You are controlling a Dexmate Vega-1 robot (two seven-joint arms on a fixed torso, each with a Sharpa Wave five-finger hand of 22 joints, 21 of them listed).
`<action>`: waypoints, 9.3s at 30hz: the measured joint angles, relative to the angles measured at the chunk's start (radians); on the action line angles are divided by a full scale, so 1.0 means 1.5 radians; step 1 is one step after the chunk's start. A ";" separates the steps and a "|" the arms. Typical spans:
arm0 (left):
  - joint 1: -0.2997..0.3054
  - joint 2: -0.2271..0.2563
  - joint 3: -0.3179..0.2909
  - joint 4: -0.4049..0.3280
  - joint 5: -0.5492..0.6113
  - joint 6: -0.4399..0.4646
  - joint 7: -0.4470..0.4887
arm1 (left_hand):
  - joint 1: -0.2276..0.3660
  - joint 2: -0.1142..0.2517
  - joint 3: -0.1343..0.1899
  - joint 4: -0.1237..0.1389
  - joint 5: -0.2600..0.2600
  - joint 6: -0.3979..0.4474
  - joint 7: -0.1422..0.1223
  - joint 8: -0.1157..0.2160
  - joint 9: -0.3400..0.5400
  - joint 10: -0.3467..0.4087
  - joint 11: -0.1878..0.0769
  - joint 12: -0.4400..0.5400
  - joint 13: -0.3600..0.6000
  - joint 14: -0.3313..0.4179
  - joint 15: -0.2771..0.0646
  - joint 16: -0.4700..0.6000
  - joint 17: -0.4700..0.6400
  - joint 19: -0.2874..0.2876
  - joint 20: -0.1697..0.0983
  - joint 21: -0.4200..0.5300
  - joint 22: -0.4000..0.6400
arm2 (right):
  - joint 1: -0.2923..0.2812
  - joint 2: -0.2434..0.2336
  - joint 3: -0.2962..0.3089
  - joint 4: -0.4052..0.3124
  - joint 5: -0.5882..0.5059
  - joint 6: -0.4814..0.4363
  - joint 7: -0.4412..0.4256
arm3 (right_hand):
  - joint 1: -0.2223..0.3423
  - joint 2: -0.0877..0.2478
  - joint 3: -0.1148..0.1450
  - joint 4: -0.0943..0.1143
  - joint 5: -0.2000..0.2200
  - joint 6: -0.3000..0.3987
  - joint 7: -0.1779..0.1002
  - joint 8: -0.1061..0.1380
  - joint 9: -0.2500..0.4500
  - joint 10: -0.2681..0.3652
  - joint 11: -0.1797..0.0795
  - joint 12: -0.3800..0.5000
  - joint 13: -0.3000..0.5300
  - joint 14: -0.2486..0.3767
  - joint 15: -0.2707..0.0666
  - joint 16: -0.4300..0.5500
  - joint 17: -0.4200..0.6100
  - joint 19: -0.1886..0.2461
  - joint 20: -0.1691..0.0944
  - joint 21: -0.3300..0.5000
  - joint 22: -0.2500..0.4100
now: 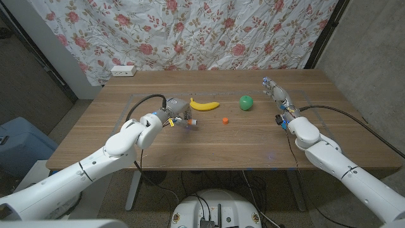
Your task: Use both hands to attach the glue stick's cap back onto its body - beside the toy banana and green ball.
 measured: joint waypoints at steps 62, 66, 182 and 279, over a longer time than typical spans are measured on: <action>-0.055 -0.020 -0.016 0.141 -0.258 -0.104 0.187 | -0.002 0.002 -0.012 -0.001 0.000 0.005 0.005 -0.013 0.001 0.007 0.002 -0.007 0.000 -0.011 0.001 -0.005 0.000 -0.024 0.000 0.000 0.000 | 0.141 -0.171 -0.194 -0.298 -0.510 -0.429 0.242 | 0.191 -0.082 0.042 -0.079 -0.006 -0.076 -0.014 0.015 0.010 -0.018 -0.047 0.003 0.010 -0.111 0.056 -0.010 -0.010 -0.166 0.063 0.001 0.000; -0.057 -0.022 -0.015 0.150 -0.270 -0.113 0.195 | -0.002 0.002 -0.012 -0.001 0.000 0.005 0.005 -0.013 0.001 0.007 0.002 -0.008 0.000 -0.012 0.000 -0.005 0.000 -0.024 0.000 0.000 0.000 | 0.156 -0.171 -0.209 -0.309 -0.540 -0.440 0.278 | 0.212 -0.089 0.048 -0.077 -0.004 -0.090 -0.006 0.015 0.010 -0.027 -0.045 0.002 0.011 -0.115 0.061 -0.010 -0.010 -0.168 0.066 0.001 0.000; -0.087 -0.078 0.016 0.252 -0.380 -0.177 0.266 | -0.005 0.005 -0.021 0.001 0.000 0.007 0.007 -0.018 0.001 0.018 -0.001 -0.010 0.000 -0.023 0.004 -0.005 0.000 -0.032 -0.001 0.000 0.000 | 0.224 0.014 -0.344 -0.153 -0.969 -0.354 0.493 | 0.454 -0.151 0.064 -0.062 0.008 0.174 -0.051 0.158 0.022 0.283 -0.106 0.039 0.012 0.140 -0.006 0.068 -0.015 0.044 0.036 0.012 0.000; -0.141 -0.140 0.048 0.311 -0.456 -0.203 0.218 | -0.015 0.015 -0.023 0.003 0.001 0.007 0.007 -0.023 0.001 0.015 -0.004 -0.020 0.000 -0.023 0.004 -0.005 0.000 -0.036 0.002 0.000 0.000 | 0.170 -0.042 -0.220 -0.208 -0.760 -0.378 0.320 | 0.556 -0.089 -0.029 -0.049 0.064 0.458 -0.055 0.239 0.018 0.571 -0.108 0.013 0.008 0.279 -0.012 0.099 0.002 0.091 -0.017 0.008 -0.001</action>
